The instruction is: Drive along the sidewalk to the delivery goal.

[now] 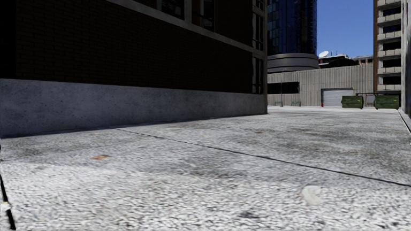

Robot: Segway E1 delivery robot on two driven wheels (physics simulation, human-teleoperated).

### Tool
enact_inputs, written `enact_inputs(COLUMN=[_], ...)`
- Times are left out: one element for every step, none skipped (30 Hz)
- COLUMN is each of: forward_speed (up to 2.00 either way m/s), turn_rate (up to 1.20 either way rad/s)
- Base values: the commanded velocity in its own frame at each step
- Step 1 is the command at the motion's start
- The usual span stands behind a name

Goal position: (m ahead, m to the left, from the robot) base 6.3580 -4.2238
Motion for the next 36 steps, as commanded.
enact_inputs(forward_speed=[2.00, 2.00, 2.00, 2.00, 2.00, 2.00, 2.00, 2.00, 2.00, 2.00, 2.00, 2.00, 2.00, 2.00, 2.00, 2.00, 2.00, 2.00, 2.00, 1.99, 1.86, 1.79, 1.79, 1.75, 1.71, 1.66, 1.66, 1.65, 1.65, 1.65, 1.64, 1.64, 1.64, 1.64, 1.64, 1.64], turn_rate=[-0.43, -0.43, -0.43, -0.43, -0.43, -0.44, -0.45, -0.46, -0.46, -0.47, -0.48, -0.51, -0.52, -0.52, -0.53, -0.54, -0.54, -0.54, -0.54, -0.54, -0.54, -0.54, -0.54, -0.54, -0.54, -0.54, -0.54, -0.54, -0.54, -0.54, -0.54, -0.54, -0.54, -0.54, -0.54, -0.54])
